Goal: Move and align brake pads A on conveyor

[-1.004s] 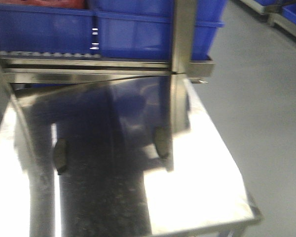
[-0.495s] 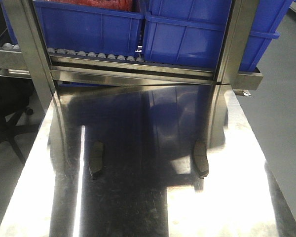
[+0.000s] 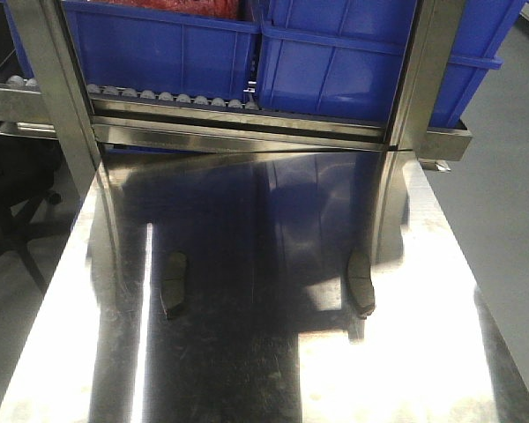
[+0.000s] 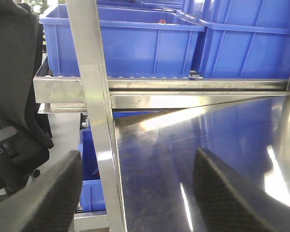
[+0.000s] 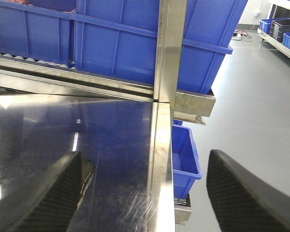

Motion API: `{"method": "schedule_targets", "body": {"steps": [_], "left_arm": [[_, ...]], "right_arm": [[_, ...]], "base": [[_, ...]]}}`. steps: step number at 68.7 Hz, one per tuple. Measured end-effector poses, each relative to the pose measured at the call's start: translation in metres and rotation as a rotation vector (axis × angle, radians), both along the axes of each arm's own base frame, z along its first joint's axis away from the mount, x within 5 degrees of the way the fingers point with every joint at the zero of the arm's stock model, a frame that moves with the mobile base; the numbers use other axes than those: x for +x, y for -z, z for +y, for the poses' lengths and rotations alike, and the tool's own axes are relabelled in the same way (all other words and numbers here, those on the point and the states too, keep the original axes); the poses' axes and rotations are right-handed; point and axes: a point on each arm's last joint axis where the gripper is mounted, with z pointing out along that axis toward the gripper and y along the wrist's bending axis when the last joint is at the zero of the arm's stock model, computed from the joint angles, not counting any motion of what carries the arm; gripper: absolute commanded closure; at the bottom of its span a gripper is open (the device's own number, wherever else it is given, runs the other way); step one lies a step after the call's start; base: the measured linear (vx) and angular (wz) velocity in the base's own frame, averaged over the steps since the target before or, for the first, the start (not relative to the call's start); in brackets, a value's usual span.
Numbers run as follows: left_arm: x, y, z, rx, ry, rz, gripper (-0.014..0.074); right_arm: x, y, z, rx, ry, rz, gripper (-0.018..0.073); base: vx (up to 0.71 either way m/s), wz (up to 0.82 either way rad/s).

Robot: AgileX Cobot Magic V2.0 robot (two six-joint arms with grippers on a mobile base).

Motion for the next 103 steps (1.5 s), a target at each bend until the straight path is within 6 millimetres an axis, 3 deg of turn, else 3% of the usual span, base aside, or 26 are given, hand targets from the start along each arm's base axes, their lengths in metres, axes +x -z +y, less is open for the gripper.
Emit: {"method": "schedule_targets", "body": {"steps": [79, 92, 103], "left_arm": [[0.002, -0.009, -0.002, -0.07, 0.013, -0.04, 0.0136], [0.028, -0.042, -0.007, -0.102, -0.002, 0.129, 0.0155], [0.071, -0.052, -0.014, -0.067, -0.025, 0.376, 0.0171]], "right_arm": [[0.0, 0.0, 0.0, 0.0, 0.0, 0.0, 0.0034], [0.0, 0.0, 0.0, 0.0, 0.0, 0.0, 0.0034], [0.0, 0.0, 0.0, 0.0, 0.0, 0.0, 0.0034]], "base": [[0.0, 0.0], [0.0, 0.0], [0.0, 0.0]]}}
